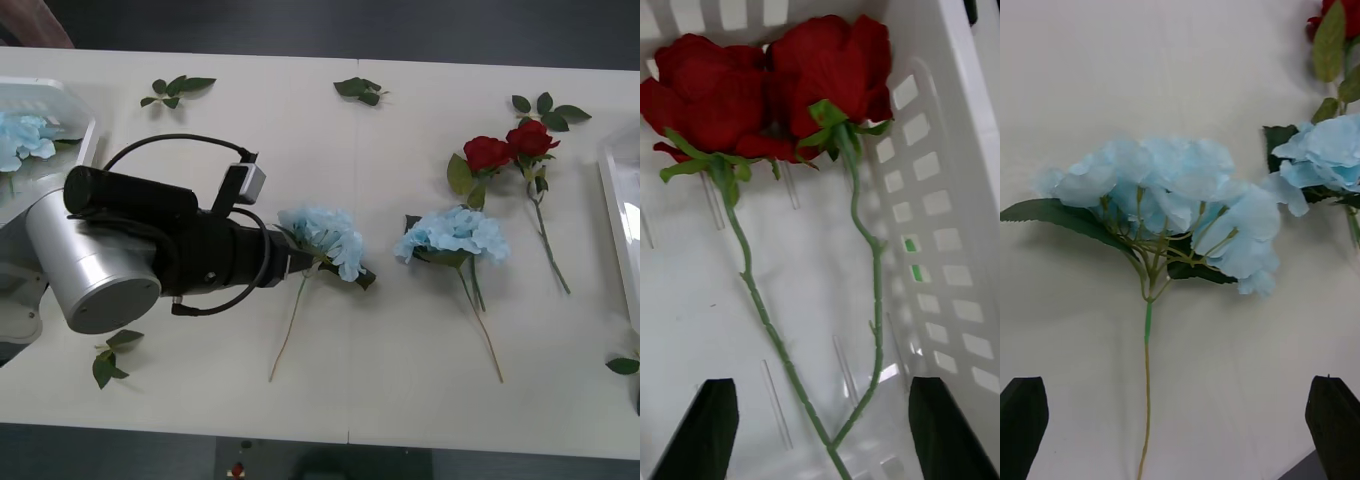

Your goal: Put the red flowers into the right box and the blue flowers into the left box

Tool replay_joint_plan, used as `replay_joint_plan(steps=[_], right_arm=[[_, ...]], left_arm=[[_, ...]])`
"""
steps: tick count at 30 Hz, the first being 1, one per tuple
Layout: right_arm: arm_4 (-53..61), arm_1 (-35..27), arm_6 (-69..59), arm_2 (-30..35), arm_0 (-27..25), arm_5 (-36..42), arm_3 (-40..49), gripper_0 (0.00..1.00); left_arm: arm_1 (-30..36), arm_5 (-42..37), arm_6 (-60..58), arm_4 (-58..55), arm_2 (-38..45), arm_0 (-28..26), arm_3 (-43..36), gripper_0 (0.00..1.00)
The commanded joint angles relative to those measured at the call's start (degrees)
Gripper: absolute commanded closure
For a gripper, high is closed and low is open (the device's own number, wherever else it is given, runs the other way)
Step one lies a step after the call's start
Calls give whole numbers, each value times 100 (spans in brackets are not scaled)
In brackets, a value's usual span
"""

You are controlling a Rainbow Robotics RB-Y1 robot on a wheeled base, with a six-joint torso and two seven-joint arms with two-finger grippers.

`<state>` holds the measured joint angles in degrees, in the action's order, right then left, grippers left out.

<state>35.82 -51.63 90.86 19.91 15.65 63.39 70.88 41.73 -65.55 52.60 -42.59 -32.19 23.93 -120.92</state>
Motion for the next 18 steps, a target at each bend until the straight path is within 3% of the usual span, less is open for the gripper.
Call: replay_joint_plan(steps=[1,10,18], right_arm=[[567,-383,-95,57,96,6,171,0],[1551,-427,63,-128,96,780,1296,0],[1894,-207,125,-937,342,806,1560,0]], left_arm=[[-209,210,31,348,-332,305,368,0],[-763,350,92,1280,-973,718,1159,0],[-754,350,224,1412,-1413,903,1502,0]])
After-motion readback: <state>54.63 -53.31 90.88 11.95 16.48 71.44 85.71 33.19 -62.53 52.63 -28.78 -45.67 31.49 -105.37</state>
